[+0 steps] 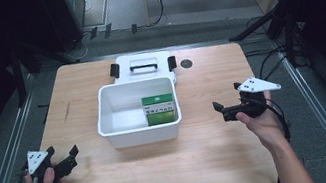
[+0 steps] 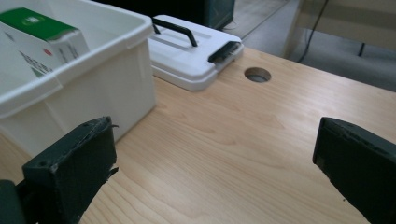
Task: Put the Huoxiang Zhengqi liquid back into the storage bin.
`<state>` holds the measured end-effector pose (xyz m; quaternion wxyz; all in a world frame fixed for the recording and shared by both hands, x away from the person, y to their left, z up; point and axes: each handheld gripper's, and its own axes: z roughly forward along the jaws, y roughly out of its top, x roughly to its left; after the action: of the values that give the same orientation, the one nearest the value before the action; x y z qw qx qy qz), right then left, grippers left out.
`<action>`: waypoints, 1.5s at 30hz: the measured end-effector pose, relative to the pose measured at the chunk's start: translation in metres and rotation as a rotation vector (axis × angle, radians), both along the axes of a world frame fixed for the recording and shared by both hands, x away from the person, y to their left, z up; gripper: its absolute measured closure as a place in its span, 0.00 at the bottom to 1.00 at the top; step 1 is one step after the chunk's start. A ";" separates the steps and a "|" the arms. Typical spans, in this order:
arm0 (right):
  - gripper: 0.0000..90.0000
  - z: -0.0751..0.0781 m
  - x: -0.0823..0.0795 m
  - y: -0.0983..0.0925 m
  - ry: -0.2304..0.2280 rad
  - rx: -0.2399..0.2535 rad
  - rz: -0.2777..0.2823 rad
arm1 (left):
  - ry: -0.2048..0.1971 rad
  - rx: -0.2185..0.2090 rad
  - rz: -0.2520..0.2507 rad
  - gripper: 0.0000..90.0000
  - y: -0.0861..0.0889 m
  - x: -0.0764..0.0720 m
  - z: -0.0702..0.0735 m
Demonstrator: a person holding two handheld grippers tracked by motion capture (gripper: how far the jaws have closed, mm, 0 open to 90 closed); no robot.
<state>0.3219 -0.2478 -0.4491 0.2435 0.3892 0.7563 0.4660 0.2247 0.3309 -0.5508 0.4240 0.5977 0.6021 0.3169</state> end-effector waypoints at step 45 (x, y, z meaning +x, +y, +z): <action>0.00 -0.089 -0.091 -0.090 0.007 0.074 -0.351 | 0.000 -0.004 0.002 0.16 0.000 0.000 0.000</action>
<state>0.2311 -0.3381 -0.5383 0.3038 0.5256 0.6600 0.4426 0.2246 0.3312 -0.5508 0.4250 0.5960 0.6034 0.3162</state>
